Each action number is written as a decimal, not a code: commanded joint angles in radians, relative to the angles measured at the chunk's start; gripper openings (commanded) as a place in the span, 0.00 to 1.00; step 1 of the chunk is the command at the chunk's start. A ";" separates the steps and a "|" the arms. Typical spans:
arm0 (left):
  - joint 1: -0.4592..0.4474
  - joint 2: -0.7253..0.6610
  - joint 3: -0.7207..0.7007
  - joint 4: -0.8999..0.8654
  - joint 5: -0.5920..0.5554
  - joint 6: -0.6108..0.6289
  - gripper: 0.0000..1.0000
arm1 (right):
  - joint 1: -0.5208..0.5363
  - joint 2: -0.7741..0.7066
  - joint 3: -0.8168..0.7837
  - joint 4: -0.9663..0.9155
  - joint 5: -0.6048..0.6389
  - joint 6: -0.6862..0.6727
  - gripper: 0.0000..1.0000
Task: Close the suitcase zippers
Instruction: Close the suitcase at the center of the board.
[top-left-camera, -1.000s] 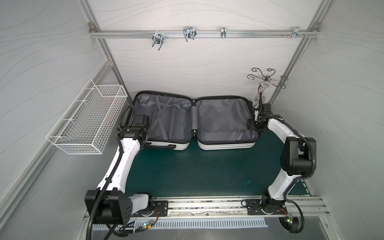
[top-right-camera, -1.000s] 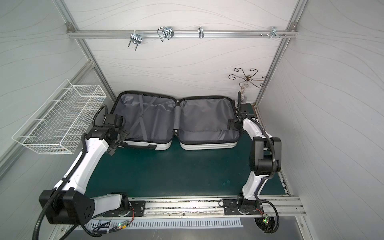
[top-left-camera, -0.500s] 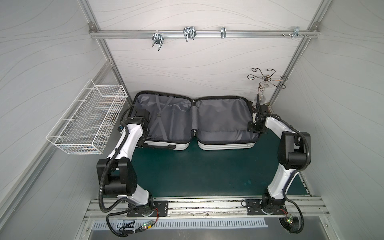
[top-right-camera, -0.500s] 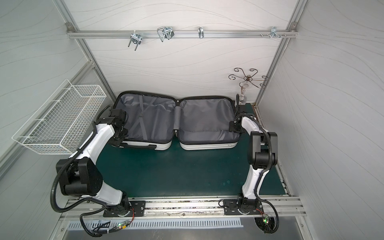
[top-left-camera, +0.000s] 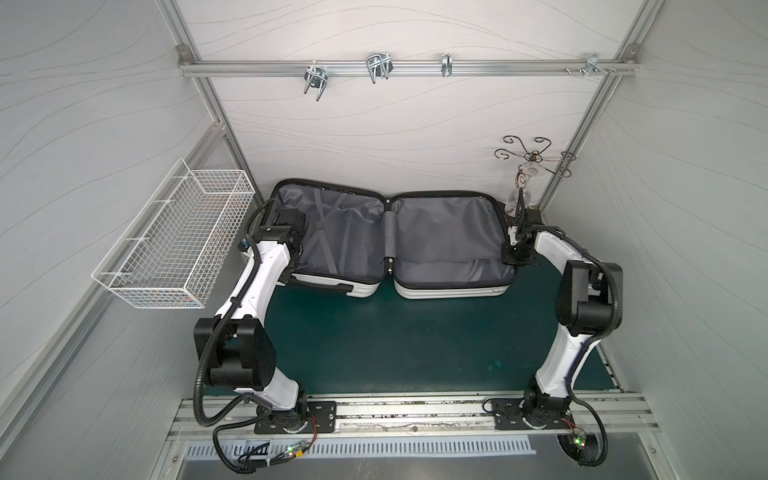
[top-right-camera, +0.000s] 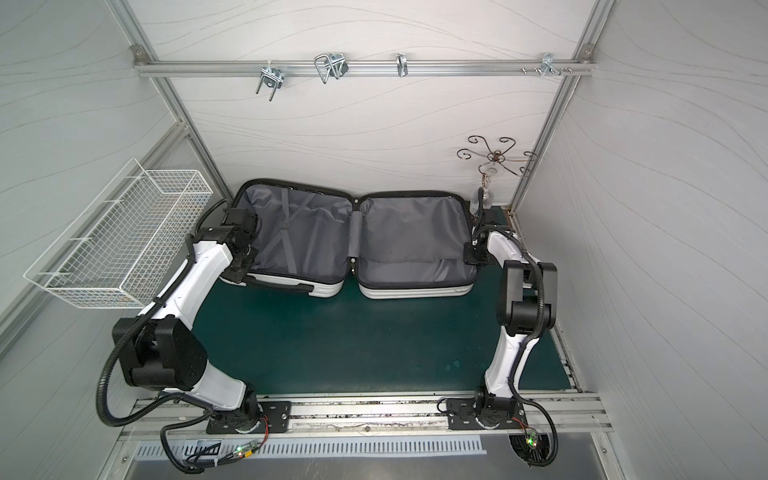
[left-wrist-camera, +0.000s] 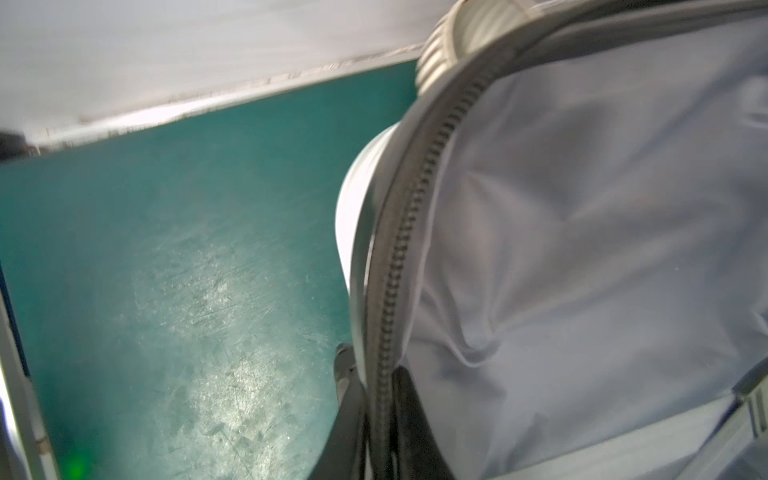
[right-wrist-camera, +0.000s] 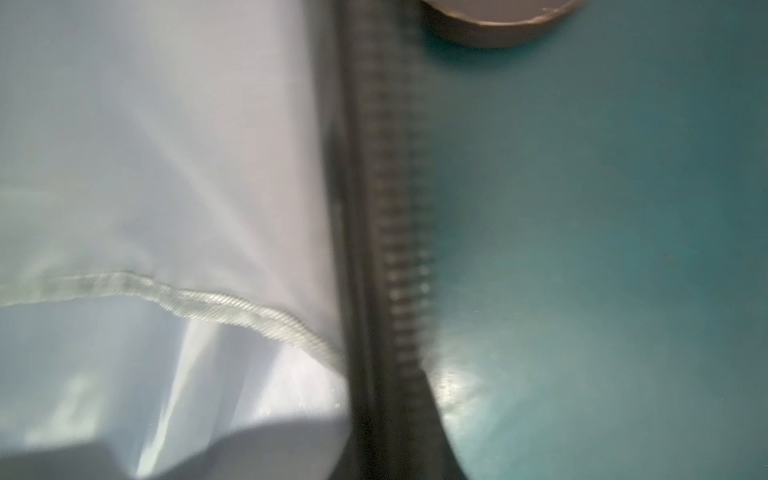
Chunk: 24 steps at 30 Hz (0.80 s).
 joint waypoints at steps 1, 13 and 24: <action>-0.113 -0.093 0.138 -0.021 -0.150 0.149 0.00 | 0.043 -0.004 -0.055 0.052 -0.052 0.074 0.01; -0.641 -0.087 0.356 0.105 -0.627 0.549 0.00 | 0.139 -0.148 -0.216 0.148 -0.077 0.234 0.00; -1.083 0.049 0.308 0.810 -0.798 1.255 0.00 | 0.263 -0.244 -0.358 0.315 -0.141 0.483 0.00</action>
